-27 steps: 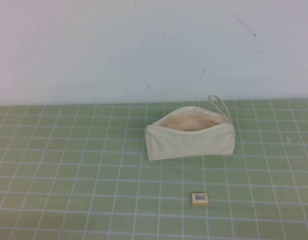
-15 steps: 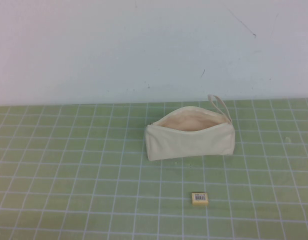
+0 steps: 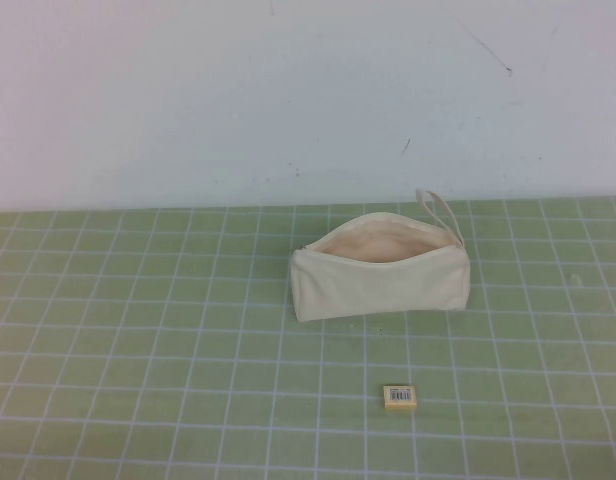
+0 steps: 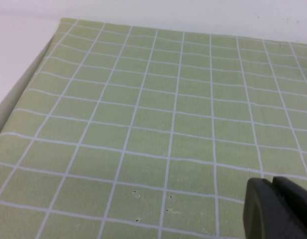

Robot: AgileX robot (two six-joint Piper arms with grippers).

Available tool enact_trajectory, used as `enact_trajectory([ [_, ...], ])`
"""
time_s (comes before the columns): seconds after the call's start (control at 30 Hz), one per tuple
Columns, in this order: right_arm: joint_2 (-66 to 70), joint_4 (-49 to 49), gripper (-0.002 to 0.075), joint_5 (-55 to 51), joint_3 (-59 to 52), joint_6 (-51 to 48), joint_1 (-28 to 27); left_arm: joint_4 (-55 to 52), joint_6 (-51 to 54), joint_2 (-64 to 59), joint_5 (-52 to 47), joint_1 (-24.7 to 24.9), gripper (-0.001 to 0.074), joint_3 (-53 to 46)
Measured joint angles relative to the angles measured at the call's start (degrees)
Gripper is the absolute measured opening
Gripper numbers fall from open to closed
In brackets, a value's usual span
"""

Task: Put eraser into pencil case

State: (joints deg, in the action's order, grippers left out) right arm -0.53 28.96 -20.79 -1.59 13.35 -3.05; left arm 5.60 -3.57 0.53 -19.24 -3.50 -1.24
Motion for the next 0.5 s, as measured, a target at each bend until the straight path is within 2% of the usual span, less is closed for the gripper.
enact_trajectory([
  [0.1, 0.0, 14.6, -0.0001, -0.1, 0.0, 0.9, 0.0, 0.0, 0.0, 0.0, 0.0, 0.0, -0.0003, 0.0],
  [0.17, 0.0, 19.3, -0.0001, -0.1, 0.0, -0.6, 0.0, 0.0, 0.0, 0.0, 0.0, 0.0, -0.0003, 0.0],
  [0.5, 0.0, 22.3, -0.0001, -1.0, 0.0, -7.6, 0.0, 0.0, 0.0, 0.0, 0.0, 0.0, -0.0003, 0.0],
])
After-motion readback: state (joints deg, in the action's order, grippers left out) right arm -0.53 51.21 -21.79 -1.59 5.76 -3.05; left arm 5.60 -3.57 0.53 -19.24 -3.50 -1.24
